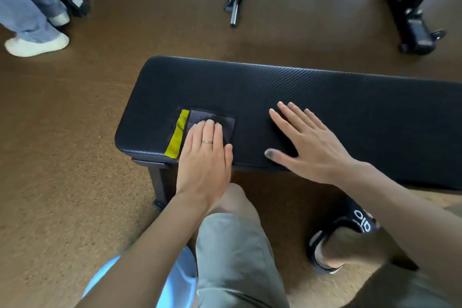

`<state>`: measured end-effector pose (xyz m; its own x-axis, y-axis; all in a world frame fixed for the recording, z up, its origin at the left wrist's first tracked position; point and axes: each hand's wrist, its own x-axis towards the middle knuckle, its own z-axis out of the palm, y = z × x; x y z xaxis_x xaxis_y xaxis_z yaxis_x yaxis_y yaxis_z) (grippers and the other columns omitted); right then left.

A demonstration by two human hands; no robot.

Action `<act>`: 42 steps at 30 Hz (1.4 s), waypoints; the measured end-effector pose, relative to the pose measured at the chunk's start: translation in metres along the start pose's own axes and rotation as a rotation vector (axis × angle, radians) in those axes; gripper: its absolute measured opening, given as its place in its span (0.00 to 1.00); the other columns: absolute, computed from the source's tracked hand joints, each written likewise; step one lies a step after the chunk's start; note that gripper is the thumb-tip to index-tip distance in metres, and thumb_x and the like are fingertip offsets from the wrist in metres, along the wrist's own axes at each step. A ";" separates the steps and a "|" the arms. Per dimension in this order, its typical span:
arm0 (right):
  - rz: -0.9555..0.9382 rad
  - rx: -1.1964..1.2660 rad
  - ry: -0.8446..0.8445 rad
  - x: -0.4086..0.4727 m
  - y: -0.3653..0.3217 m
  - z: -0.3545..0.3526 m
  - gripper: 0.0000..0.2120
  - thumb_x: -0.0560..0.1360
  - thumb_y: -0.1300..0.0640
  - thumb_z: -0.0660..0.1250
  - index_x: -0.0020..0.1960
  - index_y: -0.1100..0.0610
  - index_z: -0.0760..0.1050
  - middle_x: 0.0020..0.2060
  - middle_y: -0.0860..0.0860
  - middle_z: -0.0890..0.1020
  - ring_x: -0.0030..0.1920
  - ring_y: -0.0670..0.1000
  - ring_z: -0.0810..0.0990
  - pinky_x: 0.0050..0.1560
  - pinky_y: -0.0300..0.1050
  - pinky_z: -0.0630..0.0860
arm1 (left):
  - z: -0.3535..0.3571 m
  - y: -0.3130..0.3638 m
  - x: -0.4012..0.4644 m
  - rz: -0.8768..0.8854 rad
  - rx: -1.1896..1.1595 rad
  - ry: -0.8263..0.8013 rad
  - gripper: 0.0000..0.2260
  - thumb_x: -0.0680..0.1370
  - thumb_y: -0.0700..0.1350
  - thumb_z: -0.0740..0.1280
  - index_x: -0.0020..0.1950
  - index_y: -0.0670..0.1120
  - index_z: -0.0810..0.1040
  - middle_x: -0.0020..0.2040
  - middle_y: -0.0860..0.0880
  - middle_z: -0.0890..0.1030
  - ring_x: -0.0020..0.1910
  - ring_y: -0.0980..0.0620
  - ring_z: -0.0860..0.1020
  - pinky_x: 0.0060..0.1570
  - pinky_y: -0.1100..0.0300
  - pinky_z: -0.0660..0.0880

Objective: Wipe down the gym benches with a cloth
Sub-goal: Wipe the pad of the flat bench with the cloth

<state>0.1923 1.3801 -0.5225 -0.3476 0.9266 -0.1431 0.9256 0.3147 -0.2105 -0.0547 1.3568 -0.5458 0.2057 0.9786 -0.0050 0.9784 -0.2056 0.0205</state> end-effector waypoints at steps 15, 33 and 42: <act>0.359 -0.013 0.145 0.014 0.034 0.013 0.29 0.85 0.41 0.40 0.84 0.47 0.44 0.83 0.48 0.46 0.83 0.48 0.41 0.82 0.52 0.41 | -0.010 0.072 0.124 0.260 -0.122 -0.171 0.29 0.87 0.55 0.45 0.85 0.43 0.47 0.85 0.47 0.48 0.84 0.50 0.45 0.82 0.51 0.40; 0.358 0.056 0.176 0.008 0.104 -0.007 0.26 0.86 0.45 0.44 0.83 0.44 0.52 0.84 0.50 0.51 0.83 0.50 0.46 0.82 0.52 0.43 | -0.014 0.119 0.126 0.095 -0.143 -0.184 0.27 0.87 0.53 0.47 0.85 0.46 0.50 0.85 0.48 0.50 0.84 0.51 0.47 0.81 0.53 0.40; 0.262 0.068 0.262 0.003 0.119 0.001 0.25 0.86 0.48 0.46 0.83 0.47 0.57 0.83 0.53 0.56 0.83 0.54 0.51 0.82 0.56 0.48 | -0.017 0.181 0.008 0.021 -0.081 -0.227 0.32 0.82 0.58 0.35 0.85 0.47 0.43 0.85 0.49 0.45 0.84 0.53 0.42 0.81 0.52 0.37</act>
<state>0.3009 1.4206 -0.5486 -0.0421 0.9979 0.0494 0.9629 0.0537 -0.2646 0.1238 1.3279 -0.5249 0.2336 0.9453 -0.2277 0.9711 -0.2153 0.1027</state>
